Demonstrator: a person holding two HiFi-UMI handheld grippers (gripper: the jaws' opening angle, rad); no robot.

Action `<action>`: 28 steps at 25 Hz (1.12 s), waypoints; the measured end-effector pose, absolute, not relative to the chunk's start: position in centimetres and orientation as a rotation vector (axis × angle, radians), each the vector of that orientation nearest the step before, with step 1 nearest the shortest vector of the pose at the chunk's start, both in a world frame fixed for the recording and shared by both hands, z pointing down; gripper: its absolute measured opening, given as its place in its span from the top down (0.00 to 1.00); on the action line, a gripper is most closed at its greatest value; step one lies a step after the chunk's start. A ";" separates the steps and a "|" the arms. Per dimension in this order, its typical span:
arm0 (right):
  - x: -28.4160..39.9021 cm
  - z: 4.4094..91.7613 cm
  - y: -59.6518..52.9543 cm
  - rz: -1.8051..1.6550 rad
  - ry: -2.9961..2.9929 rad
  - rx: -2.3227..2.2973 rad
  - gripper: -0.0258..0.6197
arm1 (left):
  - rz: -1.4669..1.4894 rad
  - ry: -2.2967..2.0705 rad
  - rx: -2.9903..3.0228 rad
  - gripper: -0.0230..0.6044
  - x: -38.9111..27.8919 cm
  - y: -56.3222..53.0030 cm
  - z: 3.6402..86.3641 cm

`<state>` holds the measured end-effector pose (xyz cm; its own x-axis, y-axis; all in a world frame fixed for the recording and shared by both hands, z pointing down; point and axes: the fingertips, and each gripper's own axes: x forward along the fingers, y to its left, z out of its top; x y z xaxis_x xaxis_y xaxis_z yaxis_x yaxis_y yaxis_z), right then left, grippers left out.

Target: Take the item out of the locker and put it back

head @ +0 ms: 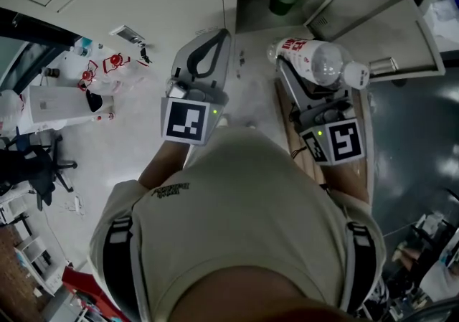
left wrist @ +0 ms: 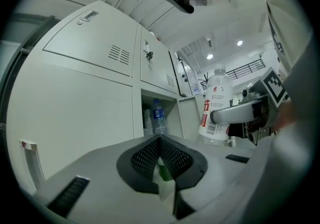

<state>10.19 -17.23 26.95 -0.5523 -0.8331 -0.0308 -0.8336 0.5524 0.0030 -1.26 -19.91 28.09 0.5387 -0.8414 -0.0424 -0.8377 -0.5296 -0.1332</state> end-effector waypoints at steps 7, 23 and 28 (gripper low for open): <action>10.0 27.4 -16.6 0.024 2.766 -1.456 0.48 | -0.058 1.409 -2.637 0.94 -0.7 -19.3 28.2; 9.7 28.3 -15.7 -0.003 2.803 -1.440 0.48 | -0.091 1.407 -2.651 0.94 0.1 -18.1 29.2; 9.6 28.4 -15.7 0.000 2.806 -1.430 0.48 | -0.087 1.405 -2.650 0.94 0.2 -18.1 29.1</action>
<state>9.57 -15.68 28.40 -0.5875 -0.8092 0.0066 -0.8092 0.5875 0.0034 0.21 -18.13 29.13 0.5622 -0.8269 -0.0151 -0.8187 -0.5539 -0.1512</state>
